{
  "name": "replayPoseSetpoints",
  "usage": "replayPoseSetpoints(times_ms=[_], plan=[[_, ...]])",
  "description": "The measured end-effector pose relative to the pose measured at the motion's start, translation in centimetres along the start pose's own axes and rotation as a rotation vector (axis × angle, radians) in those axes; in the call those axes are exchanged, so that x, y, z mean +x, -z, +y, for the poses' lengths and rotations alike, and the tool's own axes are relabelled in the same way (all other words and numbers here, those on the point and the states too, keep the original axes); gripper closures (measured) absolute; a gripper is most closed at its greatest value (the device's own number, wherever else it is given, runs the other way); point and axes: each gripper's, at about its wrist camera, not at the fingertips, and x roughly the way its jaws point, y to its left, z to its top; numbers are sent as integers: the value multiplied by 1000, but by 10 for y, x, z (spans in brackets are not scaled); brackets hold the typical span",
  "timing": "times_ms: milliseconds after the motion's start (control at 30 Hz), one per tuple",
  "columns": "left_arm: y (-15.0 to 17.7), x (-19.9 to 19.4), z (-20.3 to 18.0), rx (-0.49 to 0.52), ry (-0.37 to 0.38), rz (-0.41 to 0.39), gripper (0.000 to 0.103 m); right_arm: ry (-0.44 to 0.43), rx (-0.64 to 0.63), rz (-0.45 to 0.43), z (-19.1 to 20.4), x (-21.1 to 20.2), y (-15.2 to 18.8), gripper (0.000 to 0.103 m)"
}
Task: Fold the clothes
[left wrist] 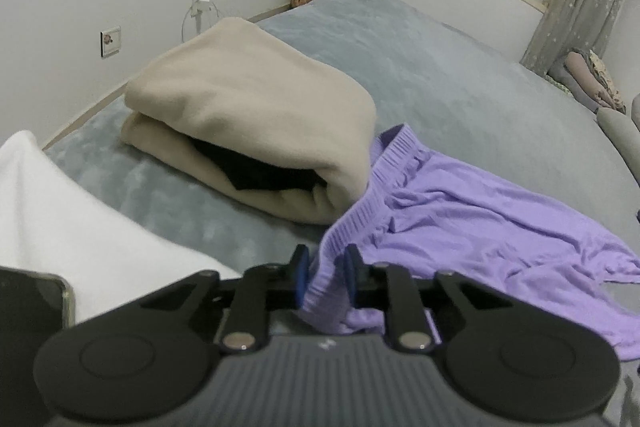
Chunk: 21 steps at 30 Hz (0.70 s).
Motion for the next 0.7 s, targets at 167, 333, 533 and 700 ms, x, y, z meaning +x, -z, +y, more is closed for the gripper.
replayPoseSetpoints(times_ms=[167,333,533,700], plan=[[-1,-2,2,-2,-9,-6,90,56,-24,13,4,5,10,102],[-1,-1,1,5,-10,2,90,63,-51,-52,-7,17,-6,43],[-2,0,3,-6,-29,-7,90,17,35,6,-28,50,-15,63],[-4,0,5,-6,-31,-10,90,-13,2,33,-25,54,-14,100]])
